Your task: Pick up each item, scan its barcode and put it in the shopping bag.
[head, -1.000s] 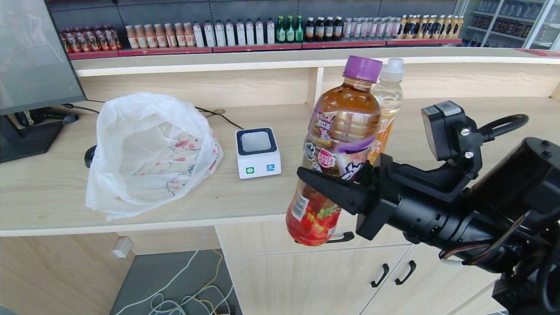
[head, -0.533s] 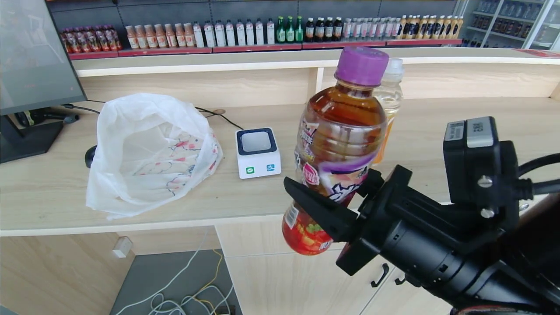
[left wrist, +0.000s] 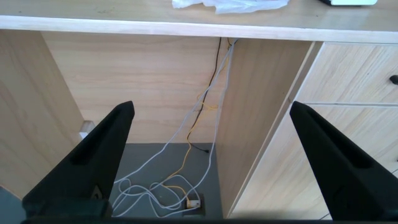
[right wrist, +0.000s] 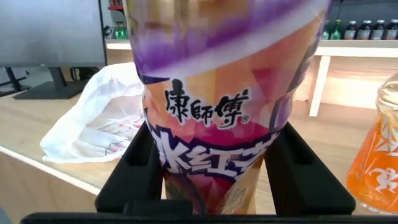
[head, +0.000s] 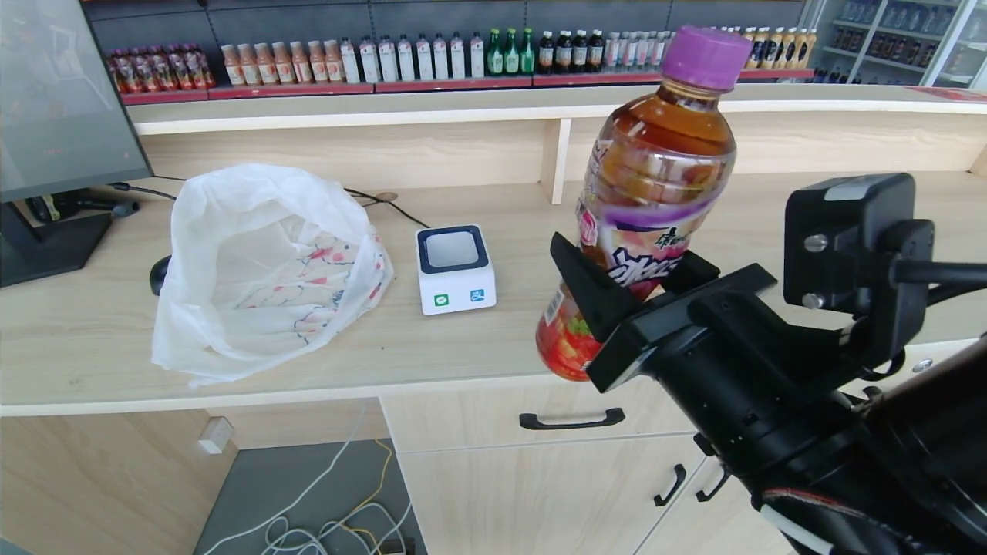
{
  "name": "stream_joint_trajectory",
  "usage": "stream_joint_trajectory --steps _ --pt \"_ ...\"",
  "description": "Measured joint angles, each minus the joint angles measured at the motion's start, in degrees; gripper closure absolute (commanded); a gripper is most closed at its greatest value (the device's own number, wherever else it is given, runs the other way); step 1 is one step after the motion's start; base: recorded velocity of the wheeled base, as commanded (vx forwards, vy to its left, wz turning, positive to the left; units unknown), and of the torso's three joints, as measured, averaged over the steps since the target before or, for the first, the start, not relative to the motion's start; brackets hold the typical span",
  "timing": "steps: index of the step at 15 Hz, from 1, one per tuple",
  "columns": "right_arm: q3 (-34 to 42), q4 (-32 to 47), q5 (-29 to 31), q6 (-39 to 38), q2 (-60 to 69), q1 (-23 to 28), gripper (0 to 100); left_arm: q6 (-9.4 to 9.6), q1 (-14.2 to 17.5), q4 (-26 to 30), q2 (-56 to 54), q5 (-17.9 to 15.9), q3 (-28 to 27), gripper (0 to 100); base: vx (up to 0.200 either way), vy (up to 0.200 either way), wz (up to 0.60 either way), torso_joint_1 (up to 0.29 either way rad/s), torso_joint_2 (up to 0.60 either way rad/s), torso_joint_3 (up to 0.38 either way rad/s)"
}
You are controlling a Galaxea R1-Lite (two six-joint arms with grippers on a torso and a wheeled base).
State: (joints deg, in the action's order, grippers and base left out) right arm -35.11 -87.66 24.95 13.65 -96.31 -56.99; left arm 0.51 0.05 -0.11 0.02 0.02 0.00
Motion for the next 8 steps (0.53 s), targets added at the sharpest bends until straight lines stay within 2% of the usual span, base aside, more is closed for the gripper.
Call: stream_joint_trajectory --steps 2,8 --pt "-0.3 -0.6 3.7 -0.8 -0.6 0.1 100 0.11 0.0 0.0 0.0 0.0 0.0 0 0.0 0.0 0.0 0.0 0.0 0.0" --pt "-3.1 -2.3 5.3 -1.2 -4.2 0.0 100 0.2 0.0 0.0 0.0 0.0 0.0 0 0.0 0.0 0.0 0.0 0.0 0.0"
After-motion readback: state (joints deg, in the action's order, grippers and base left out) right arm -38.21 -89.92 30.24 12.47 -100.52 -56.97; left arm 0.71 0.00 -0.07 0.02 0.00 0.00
